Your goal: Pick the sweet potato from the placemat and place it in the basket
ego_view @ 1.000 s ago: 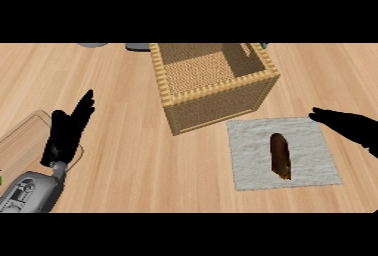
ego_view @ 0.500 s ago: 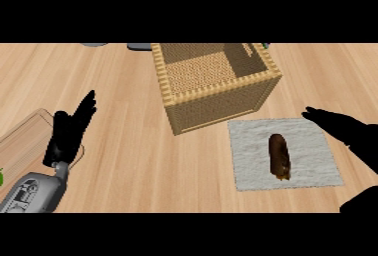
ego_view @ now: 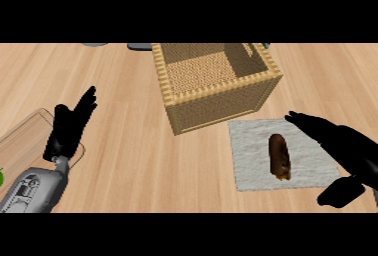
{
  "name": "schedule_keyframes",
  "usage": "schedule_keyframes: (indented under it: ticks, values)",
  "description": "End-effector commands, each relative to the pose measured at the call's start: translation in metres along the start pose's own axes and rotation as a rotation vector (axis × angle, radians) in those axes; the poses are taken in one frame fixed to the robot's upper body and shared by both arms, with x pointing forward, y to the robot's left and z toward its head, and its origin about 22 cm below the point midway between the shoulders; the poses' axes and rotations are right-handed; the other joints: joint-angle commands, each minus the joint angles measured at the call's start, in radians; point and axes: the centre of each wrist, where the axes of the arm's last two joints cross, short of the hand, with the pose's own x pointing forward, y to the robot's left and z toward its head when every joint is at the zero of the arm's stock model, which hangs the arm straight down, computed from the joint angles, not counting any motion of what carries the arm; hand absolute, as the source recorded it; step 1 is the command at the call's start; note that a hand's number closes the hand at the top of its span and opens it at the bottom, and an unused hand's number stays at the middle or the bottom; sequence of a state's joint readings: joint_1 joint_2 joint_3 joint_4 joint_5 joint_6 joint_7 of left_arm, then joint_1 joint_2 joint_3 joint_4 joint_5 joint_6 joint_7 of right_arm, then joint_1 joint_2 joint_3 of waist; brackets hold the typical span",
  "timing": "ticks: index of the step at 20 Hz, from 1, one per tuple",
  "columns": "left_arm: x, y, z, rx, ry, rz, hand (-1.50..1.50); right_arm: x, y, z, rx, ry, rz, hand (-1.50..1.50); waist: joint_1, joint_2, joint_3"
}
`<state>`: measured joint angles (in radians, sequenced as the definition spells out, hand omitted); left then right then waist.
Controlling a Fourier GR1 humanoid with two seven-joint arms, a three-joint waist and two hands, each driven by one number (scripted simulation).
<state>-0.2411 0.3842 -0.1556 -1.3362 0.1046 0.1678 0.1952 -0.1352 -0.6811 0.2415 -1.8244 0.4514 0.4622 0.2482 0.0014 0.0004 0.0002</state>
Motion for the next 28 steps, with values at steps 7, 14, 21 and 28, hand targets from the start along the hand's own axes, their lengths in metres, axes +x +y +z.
schedule_keyframes:
  ticks: [7, 14, 21, 28]
  values:
    - [0.006, 0.006, 0.007, -0.003, -0.006, 0.014, 0.00, -0.035, 0.021, -0.026, 0.005, -0.001, -0.006, -1.50, 0.001, 0.000, 0.000]
    - [0.005, 0.009, -0.008, -0.011, -0.002, 0.015, 0.00, -0.018, 0.046, -0.045, -0.002, -0.010, -0.017, -1.50, -0.001, 0.000, 0.000]
    - [0.011, 0.014, -0.001, -0.005, 0.010, 0.012, 0.00, -0.027, 0.041, -0.058, 0.050, 0.039, 0.003, -1.50, 0.001, 0.000, 0.000]
    - [0.013, 0.000, 0.010, -0.004, -0.002, -0.007, 0.00, -0.031, 0.046, -0.048, 0.061, 0.041, -0.012, -1.50, 0.000, -0.001, 0.000]
